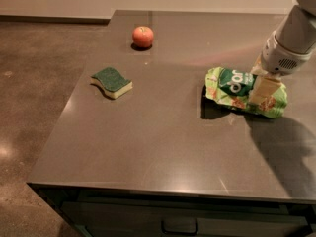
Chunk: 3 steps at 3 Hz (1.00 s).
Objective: Pick green rice chip bag
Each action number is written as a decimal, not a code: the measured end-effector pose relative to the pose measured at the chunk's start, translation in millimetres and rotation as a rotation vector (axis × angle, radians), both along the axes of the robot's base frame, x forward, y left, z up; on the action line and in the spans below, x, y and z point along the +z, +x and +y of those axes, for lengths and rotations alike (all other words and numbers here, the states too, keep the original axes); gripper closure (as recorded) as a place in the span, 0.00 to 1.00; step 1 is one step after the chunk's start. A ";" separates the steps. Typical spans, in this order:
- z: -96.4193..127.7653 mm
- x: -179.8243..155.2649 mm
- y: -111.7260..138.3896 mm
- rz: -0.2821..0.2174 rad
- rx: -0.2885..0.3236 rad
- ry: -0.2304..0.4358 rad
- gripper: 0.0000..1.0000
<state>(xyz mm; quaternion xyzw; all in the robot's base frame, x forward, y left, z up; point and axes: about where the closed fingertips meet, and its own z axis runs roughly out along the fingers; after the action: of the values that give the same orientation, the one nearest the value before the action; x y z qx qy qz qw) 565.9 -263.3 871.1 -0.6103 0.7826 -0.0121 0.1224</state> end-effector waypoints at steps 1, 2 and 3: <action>9.7 22.6 -2.2 -0.033 0.016 0.013 0.88; 27.0 57.0 -6.6 -0.074 0.044 0.044 1.00; 43.9 91.2 -10.5 -0.106 0.073 0.074 1.00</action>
Offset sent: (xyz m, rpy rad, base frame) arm -0.0166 0.0496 0.1099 0.0897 -0.1288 0.0806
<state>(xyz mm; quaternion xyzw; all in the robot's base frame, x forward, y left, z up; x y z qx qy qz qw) 555.5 -219.4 962.3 -0.6322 0.7520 -0.0112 0.1864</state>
